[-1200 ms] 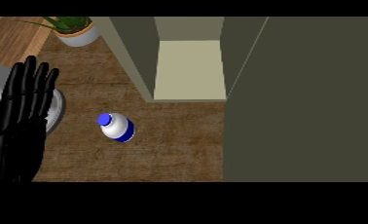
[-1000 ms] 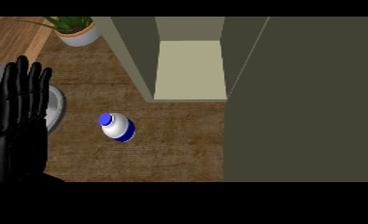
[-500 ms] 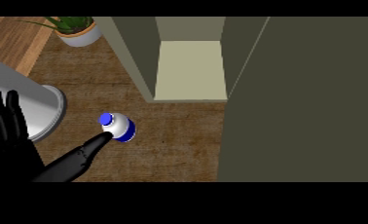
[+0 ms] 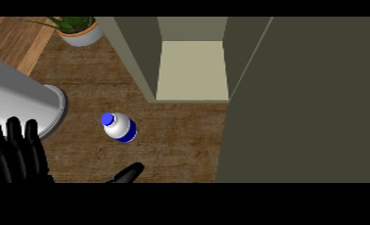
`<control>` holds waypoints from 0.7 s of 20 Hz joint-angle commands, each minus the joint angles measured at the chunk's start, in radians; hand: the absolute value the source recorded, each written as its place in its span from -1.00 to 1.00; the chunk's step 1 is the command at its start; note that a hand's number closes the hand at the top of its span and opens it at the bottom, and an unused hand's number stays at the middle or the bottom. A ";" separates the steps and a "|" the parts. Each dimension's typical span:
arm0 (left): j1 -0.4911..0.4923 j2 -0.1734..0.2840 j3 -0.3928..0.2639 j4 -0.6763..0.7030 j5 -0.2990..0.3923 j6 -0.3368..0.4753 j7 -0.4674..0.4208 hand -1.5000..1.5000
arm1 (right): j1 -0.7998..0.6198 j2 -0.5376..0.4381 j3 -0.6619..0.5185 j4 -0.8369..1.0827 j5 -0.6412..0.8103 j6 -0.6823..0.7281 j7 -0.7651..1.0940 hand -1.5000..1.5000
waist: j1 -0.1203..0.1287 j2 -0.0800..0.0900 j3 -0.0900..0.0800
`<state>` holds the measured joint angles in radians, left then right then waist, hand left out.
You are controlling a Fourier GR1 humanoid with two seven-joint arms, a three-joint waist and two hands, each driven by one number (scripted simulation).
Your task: Pick up the bottled water, place it into the cabinet and close the cabinet
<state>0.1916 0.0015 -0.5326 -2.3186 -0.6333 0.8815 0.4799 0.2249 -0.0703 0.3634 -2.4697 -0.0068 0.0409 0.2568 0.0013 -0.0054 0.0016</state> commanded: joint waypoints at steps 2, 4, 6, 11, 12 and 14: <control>0.034 -0.001 -0.102 -0.113 -0.205 0.030 0.134 -1.00 | 0.028 0.031 0.116 -0.091 0.107 -0.058 0.067 -1.00 | -0.001 0.000 0.000; 0.068 -0.001 -0.171 -0.103 -0.256 0.067 0.137 -1.00 | 0.023 0.015 0.098 -0.048 0.078 -0.040 0.035 -1.00 | 0.002 0.000 0.000; -0.013 -0.001 -0.088 -0.123 -0.257 0.009 0.203 -1.00 | 0.000 0.035 0.165 -0.060 0.130 -0.071 0.067 -1.00 | -0.001 0.001 0.000; 0.049 -0.001 -0.095 -0.161 -0.293 -0.020 0.247 -1.00 | 0.035 0.007 0.162 -0.076 0.147 -0.094 0.052 -1.00 | 0.000 -0.002 0.000; 0.013 -0.001 -0.091 -0.125 -0.311 0.001 0.269 -1.00 | 0.027 -0.016 0.139 -0.142 0.109 -0.088 0.111 -1.00 | -0.003 -0.001 0.000; 0.032 -0.001 -0.109 -0.131 -0.324 -0.011 0.277 -1.00 | 0.042 -0.017 0.175 -0.145 0.131 -0.102 0.111 -1.00 | -0.002 -0.001 0.000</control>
<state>0.2015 0.0002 -0.6227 -2.3220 -0.8224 0.8731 0.6806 0.2313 -0.0633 0.5021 -2.4865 0.0426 -0.0479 0.3062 0.0006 -0.0060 0.0015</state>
